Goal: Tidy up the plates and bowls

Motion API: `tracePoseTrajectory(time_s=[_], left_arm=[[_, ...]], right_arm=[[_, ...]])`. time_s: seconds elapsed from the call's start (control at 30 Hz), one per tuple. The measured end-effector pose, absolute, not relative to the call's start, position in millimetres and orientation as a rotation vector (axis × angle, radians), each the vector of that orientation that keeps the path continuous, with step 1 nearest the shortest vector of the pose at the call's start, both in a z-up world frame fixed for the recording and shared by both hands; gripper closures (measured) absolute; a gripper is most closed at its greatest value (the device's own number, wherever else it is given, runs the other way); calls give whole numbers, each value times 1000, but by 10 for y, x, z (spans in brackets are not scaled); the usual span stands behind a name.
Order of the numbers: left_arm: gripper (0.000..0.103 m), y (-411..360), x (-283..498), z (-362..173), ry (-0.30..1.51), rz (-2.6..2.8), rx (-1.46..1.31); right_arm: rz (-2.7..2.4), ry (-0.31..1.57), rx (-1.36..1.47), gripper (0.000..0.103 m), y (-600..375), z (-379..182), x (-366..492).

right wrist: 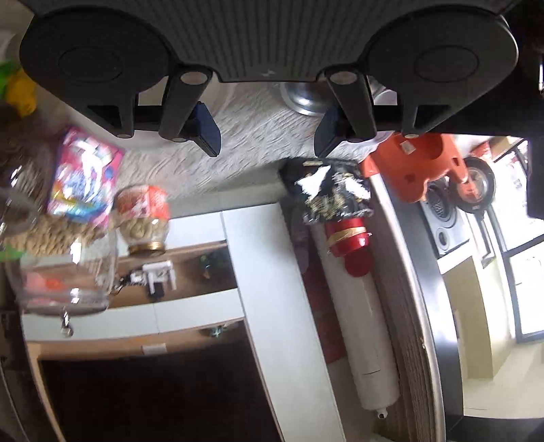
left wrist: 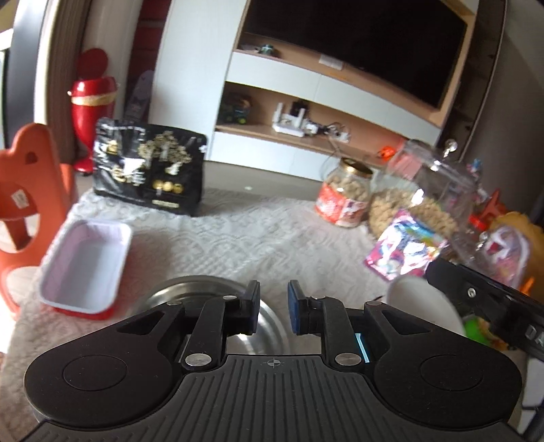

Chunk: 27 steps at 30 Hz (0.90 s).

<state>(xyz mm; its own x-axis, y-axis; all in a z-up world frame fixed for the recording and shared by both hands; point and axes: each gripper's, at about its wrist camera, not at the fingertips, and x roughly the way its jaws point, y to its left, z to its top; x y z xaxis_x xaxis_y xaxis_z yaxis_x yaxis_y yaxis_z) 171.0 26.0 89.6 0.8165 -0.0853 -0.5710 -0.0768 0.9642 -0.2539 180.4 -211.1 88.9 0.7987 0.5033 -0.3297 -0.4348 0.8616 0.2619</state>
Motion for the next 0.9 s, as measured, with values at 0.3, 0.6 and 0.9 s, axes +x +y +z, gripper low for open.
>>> tracePoseTrajectory(time_s=[0.3, 0.6, 0.9], left_arm=[[84, -439, 2445, 856, 689, -196, -239], [84, -872, 2770, 746, 692, -379, -119], [84, -490, 2632, 539, 779, -376, -74]], right_arm=[[279, 630, 156, 37, -2936, 631, 2706], [277, 851, 194, 37, -3017, 11, 2785], [281, 860, 236, 34, -2674, -97, 2871]])
